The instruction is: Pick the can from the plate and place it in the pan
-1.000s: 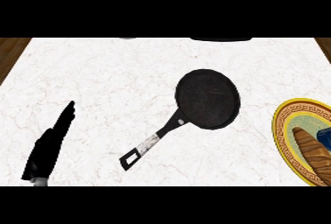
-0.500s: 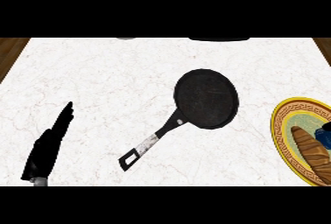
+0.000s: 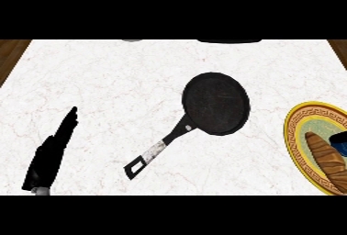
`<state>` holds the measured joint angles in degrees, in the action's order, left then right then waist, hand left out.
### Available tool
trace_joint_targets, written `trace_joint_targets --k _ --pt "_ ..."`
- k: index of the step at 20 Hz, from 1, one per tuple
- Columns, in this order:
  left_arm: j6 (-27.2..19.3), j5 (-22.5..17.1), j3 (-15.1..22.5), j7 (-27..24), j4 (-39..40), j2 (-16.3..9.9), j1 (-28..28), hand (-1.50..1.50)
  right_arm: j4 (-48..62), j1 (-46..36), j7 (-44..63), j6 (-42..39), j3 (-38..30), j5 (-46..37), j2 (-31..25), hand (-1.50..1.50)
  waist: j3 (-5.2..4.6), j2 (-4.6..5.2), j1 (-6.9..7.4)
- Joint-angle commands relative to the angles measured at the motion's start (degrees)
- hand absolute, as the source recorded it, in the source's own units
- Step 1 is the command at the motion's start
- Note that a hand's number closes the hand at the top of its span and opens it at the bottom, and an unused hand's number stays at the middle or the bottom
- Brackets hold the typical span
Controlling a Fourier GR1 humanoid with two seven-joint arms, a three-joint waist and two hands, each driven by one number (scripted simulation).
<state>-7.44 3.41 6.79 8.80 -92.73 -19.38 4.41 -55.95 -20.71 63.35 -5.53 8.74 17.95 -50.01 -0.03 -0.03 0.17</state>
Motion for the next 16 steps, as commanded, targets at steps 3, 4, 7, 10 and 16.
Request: trace_joint_targets --k 3,4,7,10,16 --pt "-0.54 2.92 0.42 -0.16 1.78 3.2 -1.54 0.0 3.99 -2.18 1.61 2.0 -2.74 -4.99 3.47 1.5 0.03 0.06 0.11" --pt "0.35 2.74 -0.05 -0.13 1.68 2.86 -1.24 0.0 5.75 -2.9 -0.32 1.89 -3.83 -5.51 4.22 1.5 0.03 0.08 0.18" --pt "1.38 2.31 -0.69 1.02 -0.5 2.14 -0.49 0.0 8.22 -4.67 -0.43 2.24 -5.43 -5.05 5.57 1.5 0.04 0.09 0.29" --pt "0.44 3.16 -0.64 -0.5 0.33 3.95 0.21 0.0 -0.48 0.86 2.09 5.28 -6.47 -4.19 6.38 1.5 -0.01 -0.08 -0.41" --pt "1.58 2.62 -2.06 0.6 -2.13 2.39 2.52 0.0 -17.31 9.35 -0.48 10.17 3.33 -13.52 10.55 1.5 -0.17 -0.78 -1.57"
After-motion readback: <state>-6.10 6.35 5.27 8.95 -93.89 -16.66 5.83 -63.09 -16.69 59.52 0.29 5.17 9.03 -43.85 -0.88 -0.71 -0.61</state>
